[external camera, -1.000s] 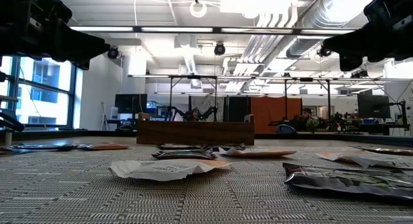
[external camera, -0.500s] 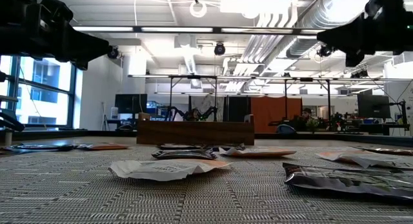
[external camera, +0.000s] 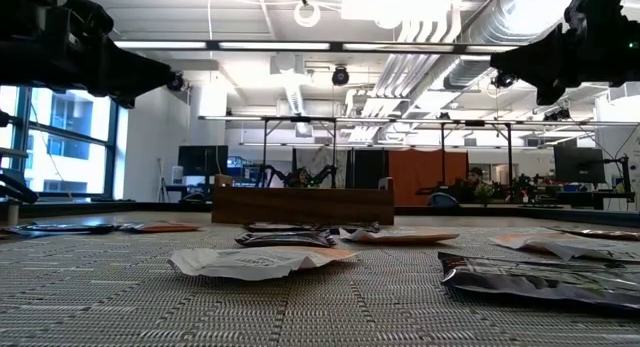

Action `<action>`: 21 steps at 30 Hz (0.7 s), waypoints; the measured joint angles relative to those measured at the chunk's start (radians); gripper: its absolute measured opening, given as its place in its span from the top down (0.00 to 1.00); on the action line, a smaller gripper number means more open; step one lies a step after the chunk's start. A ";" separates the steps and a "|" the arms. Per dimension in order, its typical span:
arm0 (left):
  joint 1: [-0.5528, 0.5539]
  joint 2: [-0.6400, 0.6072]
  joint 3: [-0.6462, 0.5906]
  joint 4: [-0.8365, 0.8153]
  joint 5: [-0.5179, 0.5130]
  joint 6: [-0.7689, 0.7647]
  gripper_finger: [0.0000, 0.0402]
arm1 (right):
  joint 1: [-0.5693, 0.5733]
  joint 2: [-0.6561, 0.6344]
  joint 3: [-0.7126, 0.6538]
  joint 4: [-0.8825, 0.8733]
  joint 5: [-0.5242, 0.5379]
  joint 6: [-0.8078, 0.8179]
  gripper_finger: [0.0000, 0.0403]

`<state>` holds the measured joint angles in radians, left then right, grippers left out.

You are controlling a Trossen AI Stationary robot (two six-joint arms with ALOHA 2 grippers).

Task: Pick & Place Tea
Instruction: Put the orange tea bag into the right section of the wooden organizer

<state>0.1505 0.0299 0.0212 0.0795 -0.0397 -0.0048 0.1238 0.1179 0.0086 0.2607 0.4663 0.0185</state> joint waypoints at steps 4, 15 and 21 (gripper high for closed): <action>0.000 0.000 0.000 0.000 -0.035 0.000 0.72 | 0.000 0.001 0.000 -0.025 -0.005 0.023 0.83; 0.000 0.001 0.001 0.049 -0.153 -0.029 0.72 | 0.000 0.073 0.145 -0.106 -0.054 -0.059 0.65; 0.000 0.029 0.106 0.006 -0.153 -0.055 0.72 | 0.000 0.328 0.333 -0.407 -0.078 0.144 0.65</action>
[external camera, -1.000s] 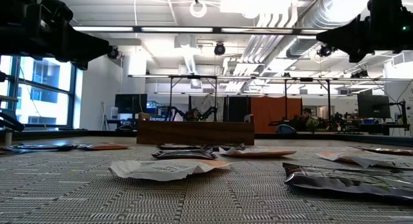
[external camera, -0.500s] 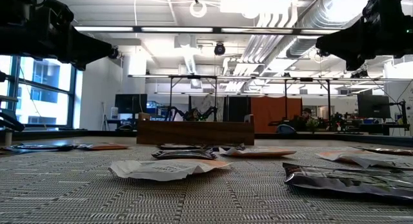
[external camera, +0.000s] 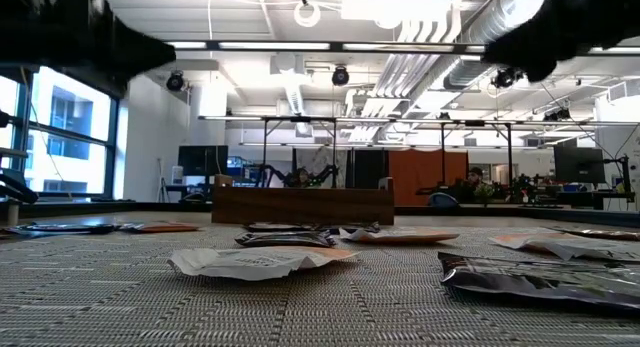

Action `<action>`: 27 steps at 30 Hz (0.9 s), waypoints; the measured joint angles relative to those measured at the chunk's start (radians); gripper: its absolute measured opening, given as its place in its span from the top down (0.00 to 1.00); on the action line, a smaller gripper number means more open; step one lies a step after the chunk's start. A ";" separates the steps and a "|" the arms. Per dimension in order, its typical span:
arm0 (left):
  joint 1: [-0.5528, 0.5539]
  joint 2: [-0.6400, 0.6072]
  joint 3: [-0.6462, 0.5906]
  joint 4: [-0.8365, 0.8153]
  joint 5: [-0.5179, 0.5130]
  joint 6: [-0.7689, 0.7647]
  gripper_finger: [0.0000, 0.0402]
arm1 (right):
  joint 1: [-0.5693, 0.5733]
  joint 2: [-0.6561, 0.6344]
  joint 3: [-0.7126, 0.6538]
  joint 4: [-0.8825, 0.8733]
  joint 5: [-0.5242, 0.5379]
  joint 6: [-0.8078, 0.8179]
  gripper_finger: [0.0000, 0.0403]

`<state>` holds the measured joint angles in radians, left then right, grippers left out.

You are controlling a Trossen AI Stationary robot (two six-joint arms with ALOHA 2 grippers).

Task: Pick & Place Tea
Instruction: Put the orange tea bag into the right section of the wooden organizer

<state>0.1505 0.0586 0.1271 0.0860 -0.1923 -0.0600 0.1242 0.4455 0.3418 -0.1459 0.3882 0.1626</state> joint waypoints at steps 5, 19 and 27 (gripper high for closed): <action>0.000 0.123 0.133 -0.216 -0.002 -0.073 0.72 | 0.000 0.258 0.064 -0.171 -0.033 0.176 0.65; 0.000 0.591 0.307 -0.291 -0.013 -0.126 0.72 | 0.000 0.577 0.163 -0.534 -0.258 0.442 0.65; 0.000 0.626 0.332 -0.273 -0.026 -0.120 0.72 | 0.000 0.670 0.145 -0.517 -0.244 0.300 0.65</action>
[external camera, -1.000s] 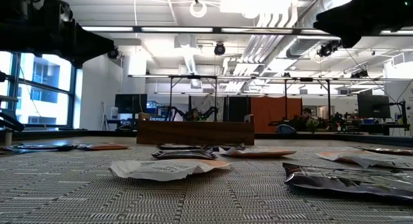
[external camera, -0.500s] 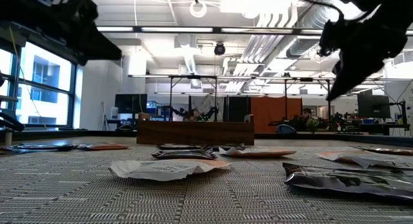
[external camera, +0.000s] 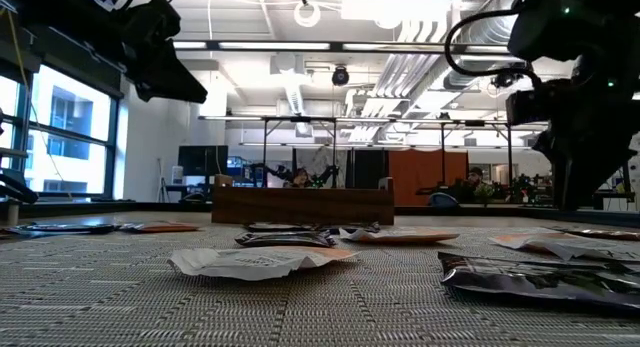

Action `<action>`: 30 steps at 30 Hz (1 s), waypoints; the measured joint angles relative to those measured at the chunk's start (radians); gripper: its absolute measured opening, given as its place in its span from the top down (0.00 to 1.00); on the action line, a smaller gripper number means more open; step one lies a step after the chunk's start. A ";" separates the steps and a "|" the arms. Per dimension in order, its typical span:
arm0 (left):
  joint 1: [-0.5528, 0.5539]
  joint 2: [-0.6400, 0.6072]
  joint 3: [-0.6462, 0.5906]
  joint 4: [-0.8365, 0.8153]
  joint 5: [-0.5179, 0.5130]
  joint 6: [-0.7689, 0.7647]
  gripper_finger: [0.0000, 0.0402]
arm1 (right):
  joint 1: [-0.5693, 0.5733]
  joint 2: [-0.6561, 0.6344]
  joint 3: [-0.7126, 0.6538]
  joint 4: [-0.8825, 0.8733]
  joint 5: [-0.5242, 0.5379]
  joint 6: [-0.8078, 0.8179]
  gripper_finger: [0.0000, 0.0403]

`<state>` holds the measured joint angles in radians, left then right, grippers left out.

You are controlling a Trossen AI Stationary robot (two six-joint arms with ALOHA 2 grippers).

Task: Pick & Place Tea
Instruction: Put the orange tea bag into the right section of the wooden organizer

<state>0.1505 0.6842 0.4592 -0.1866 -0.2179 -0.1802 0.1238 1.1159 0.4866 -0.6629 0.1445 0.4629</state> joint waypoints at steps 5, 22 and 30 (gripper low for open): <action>0.000 0.000 0.001 0.004 -0.018 0.000 0.72 | 0.000 0.071 0.000 0.052 -0.031 -0.037 0.65; 0.000 0.000 0.001 0.004 -0.073 -0.009 0.72 | 0.001 0.242 0.014 0.091 -0.059 -0.073 0.78; 0.000 0.000 0.001 -0.006 -0.073 -0.008 0.72 | 0.000 0.242 0.014 0.109 -0.093 -0.075 0.98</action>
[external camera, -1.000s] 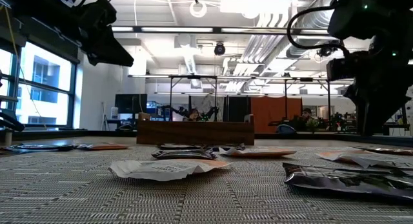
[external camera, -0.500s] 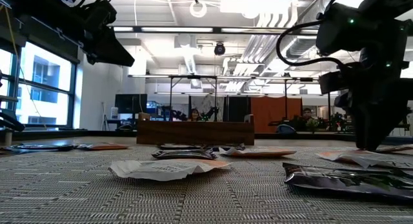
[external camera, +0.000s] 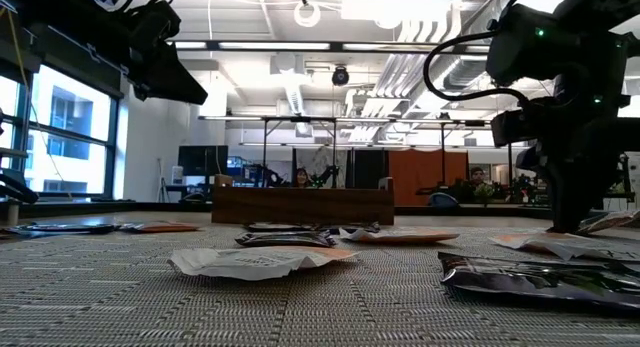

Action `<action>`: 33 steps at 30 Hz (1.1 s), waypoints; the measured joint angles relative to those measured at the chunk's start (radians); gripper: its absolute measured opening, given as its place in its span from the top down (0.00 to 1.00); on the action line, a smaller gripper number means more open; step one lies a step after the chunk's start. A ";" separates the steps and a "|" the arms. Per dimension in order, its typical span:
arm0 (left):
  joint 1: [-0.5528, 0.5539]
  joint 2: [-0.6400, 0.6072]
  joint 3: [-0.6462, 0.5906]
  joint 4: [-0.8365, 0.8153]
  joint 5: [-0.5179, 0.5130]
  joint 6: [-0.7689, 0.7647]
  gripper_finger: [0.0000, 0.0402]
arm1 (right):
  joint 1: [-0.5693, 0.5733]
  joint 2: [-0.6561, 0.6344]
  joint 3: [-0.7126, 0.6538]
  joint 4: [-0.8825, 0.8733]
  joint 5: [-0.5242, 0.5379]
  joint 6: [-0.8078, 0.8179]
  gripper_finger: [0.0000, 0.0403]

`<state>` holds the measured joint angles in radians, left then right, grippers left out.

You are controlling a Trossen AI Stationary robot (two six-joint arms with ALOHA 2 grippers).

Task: Pick & Place Tea
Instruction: Put the orange tea bag into the right section of the wooden organizer

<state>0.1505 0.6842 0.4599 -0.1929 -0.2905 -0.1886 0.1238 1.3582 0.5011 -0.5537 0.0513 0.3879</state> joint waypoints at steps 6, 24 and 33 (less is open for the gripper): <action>0.000 0.000 0.000 -0.004 0.000 0.000 0.72 | 0.001 0.007 0.077 -0.025 -0.006 -0.003 0.99; 0.000 0.000 0.000 0.011 -0.008 0.000 0.72 | -0.043 0.153 0.175 1.227 0.840 -0.531 1.00; 0.000 0.000 0.000 0.011 -0.013 0.000 0.72 | -0.146 0.492 0.337 1.292 0.805 -0.621 1.00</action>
<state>0.1505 0.6840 0.4601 -0.1822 -0.3031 -0.1883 -0.0226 1.8501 0.8386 0.7378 0.8565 -0.2334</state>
